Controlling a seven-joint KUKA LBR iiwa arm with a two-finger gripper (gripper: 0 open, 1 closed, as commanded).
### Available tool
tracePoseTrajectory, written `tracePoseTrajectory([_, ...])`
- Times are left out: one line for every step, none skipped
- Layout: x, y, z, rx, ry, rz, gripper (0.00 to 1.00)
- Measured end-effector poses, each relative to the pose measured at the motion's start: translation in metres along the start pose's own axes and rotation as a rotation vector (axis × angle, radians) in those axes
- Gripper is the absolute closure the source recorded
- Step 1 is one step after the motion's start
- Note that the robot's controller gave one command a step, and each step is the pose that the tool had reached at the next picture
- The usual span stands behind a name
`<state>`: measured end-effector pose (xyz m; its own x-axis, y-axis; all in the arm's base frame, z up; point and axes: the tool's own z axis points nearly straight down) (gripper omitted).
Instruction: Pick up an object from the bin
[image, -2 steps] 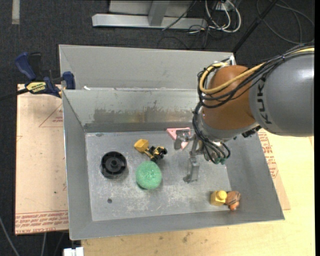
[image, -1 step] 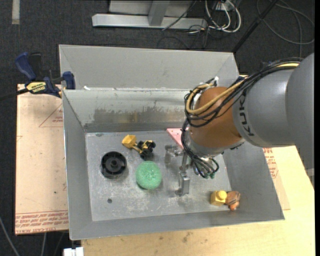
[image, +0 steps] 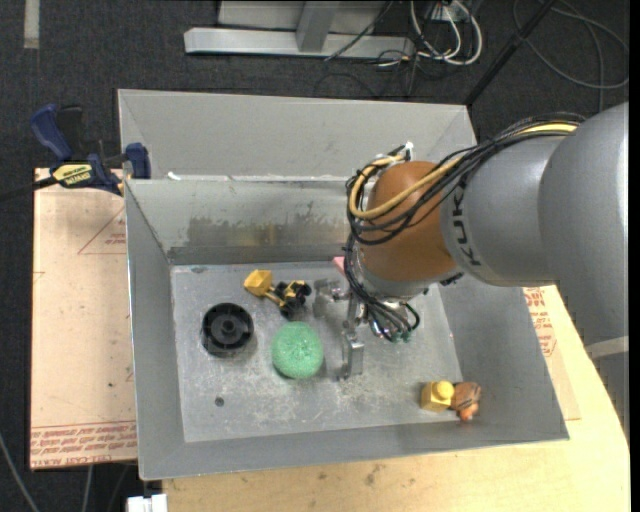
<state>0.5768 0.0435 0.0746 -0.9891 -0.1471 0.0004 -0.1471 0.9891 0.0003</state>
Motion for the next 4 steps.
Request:
tracePoseTrajectory([0.001, 0.041, 0.003, 0.000, -0.003, -0.047, 0.00])
tracePoseTrajectory([0.018, 0.051, 0.005, -0.001, -0.001, -0.179, 1.00])
tracePoseTrajectory([0.018, 0.051, 0.005, -0.001, -0.001, -0.179, 1.00])
tracePoseTrajectory([0.012, 0.059, -0.209, 0.000, -0.008, -0.257, 1.00])
